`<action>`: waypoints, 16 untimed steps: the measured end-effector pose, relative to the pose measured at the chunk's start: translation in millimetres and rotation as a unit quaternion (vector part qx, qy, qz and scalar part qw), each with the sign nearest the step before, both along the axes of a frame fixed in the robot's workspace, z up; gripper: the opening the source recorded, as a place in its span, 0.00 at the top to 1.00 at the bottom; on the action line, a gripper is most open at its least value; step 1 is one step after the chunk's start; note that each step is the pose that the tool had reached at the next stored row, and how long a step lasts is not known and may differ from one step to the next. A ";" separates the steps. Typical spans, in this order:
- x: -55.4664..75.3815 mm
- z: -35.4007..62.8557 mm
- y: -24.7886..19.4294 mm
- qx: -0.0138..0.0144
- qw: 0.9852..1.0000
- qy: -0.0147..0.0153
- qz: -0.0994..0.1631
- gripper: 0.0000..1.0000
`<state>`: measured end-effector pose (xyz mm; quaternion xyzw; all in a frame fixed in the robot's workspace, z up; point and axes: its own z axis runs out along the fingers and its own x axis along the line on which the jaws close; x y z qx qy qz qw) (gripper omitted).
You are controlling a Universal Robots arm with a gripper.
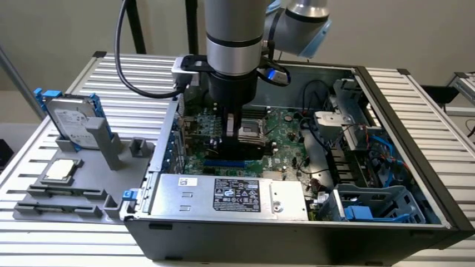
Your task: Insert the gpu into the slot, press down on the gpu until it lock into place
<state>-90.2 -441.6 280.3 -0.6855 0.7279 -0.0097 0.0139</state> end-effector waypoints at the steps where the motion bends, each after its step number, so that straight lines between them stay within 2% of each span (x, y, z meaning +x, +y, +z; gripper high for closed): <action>1: 0.0 0.0 -0.5 0.000 1.000 0.000 0.000 0.74; 5: -0.2 -0.5 -1.5 0.000 1.000 0.001 0.000 0.74; 12: -2.0 -1.9 -1.8 0.003 1.000 0.001 0.002 0.74; 16: -2.1 -2.6 -3.4 0.004 1.000 0.002 0.005 0.74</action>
